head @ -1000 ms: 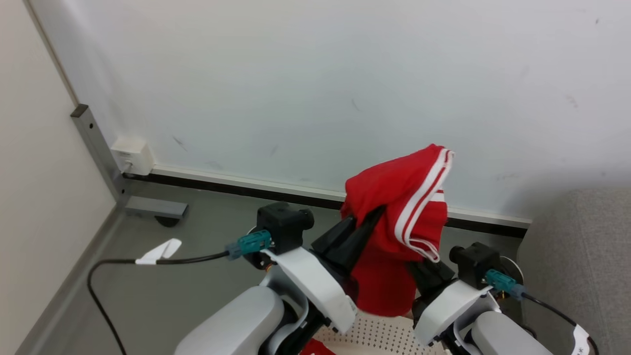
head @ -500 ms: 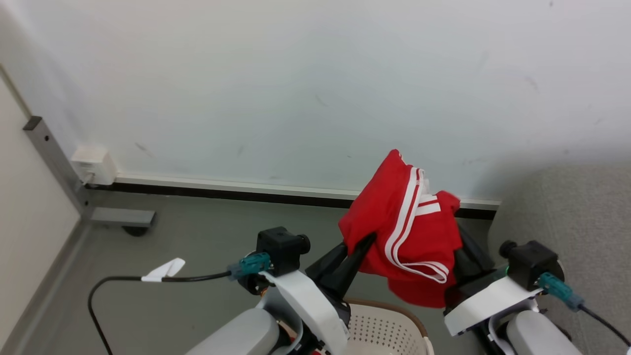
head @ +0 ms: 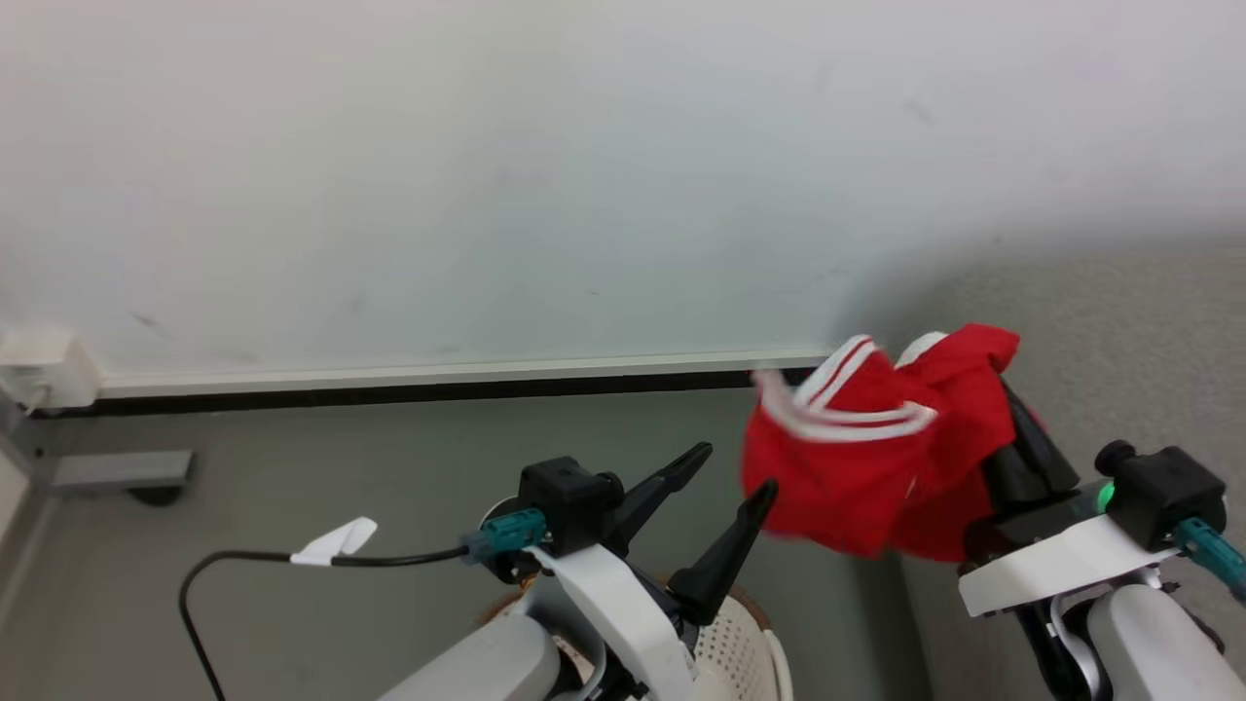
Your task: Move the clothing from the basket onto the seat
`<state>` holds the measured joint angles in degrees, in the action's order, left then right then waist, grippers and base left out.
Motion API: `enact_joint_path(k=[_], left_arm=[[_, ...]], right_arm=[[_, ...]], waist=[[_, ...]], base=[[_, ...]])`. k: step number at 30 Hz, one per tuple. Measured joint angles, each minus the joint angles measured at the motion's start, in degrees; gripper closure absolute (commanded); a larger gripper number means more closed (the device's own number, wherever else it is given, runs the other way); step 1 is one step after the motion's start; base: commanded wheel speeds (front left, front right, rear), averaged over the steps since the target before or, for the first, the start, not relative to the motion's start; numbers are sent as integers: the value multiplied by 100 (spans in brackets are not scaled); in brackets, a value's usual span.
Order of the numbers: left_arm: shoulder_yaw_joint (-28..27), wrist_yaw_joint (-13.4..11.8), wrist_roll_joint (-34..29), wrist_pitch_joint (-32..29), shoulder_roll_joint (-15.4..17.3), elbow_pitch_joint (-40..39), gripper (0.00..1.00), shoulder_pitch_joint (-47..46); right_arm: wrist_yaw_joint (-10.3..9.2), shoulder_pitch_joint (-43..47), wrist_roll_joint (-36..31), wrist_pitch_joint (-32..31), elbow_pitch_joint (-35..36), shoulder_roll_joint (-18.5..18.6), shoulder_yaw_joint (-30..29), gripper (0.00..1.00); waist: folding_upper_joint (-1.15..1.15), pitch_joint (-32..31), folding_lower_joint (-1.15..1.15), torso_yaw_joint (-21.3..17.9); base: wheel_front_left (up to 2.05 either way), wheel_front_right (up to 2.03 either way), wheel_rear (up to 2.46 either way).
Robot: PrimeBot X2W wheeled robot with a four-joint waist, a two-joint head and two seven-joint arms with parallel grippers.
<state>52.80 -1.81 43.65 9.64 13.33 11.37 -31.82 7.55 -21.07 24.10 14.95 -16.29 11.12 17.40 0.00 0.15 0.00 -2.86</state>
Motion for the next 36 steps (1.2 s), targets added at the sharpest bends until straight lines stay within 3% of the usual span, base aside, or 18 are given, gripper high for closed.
enact_joint_path(k=[22,36], left_arm=[[200,-120,-580,269,-43,292,0,-387],[288,-68,-716,303,-101,548,0,-672]], right_arm=[[0,199,-101,1,817,276,-857,100],[0,83,174,0,1068,116,-1183,100]], waist=[[0,407,0,-1904],[0,968,0,-2322]], base=[[0,0,0],[0,0,0]])
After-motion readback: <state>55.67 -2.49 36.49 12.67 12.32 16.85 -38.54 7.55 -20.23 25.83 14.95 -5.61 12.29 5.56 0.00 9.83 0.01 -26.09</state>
